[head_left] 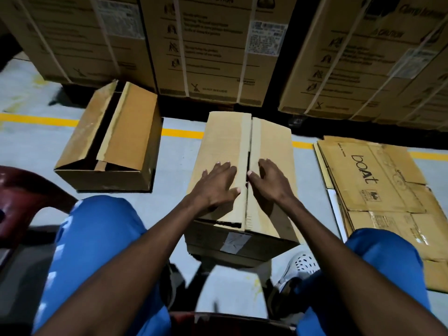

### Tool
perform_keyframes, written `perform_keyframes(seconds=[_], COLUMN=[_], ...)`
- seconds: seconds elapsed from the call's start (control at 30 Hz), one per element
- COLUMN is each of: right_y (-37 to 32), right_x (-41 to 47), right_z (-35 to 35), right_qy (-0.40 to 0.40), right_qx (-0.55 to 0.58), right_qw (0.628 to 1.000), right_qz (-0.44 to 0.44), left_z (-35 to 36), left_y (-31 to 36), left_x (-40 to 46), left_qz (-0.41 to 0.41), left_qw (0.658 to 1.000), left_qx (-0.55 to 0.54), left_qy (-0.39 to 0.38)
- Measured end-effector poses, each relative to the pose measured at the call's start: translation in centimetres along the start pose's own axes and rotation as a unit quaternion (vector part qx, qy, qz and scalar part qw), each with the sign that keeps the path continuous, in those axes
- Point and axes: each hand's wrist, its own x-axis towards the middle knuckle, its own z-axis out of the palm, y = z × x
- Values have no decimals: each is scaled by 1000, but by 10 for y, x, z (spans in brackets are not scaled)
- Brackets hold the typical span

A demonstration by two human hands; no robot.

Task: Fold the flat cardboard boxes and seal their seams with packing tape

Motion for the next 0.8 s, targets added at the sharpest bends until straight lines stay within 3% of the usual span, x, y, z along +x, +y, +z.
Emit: perform_keyframes(seconds=[0.13,0.27,0.37,0.53,0.67,0.8], right_y=[-67,-169,-252,-351,-380,-393], right_x=[-10,-17,-36,-91,-123,-125], right_z=[-19,-7,29,117,177,209], right_qy=[66,75,21,-90,-134,-171], right_qx=[74,147,191,151,74,-21], right_qw=[993,974,954,927,908,866], right_qz=[-59,-152,-228,-330,-389,-468], left_z=[-44,-98,-117,-118,-108,-103], left_y=[5,-23,-80,-181,-231,-264], left_x=[-28,-97,-162,-265,-322,-361], left_qz=[9,-11,-56,-200,-258,-312], left_qw=[982,912,864,810,768,747], left_qx=[-119,-226,-248,-211,-192,-75], left_qy=[150,342,435,510,554,582])
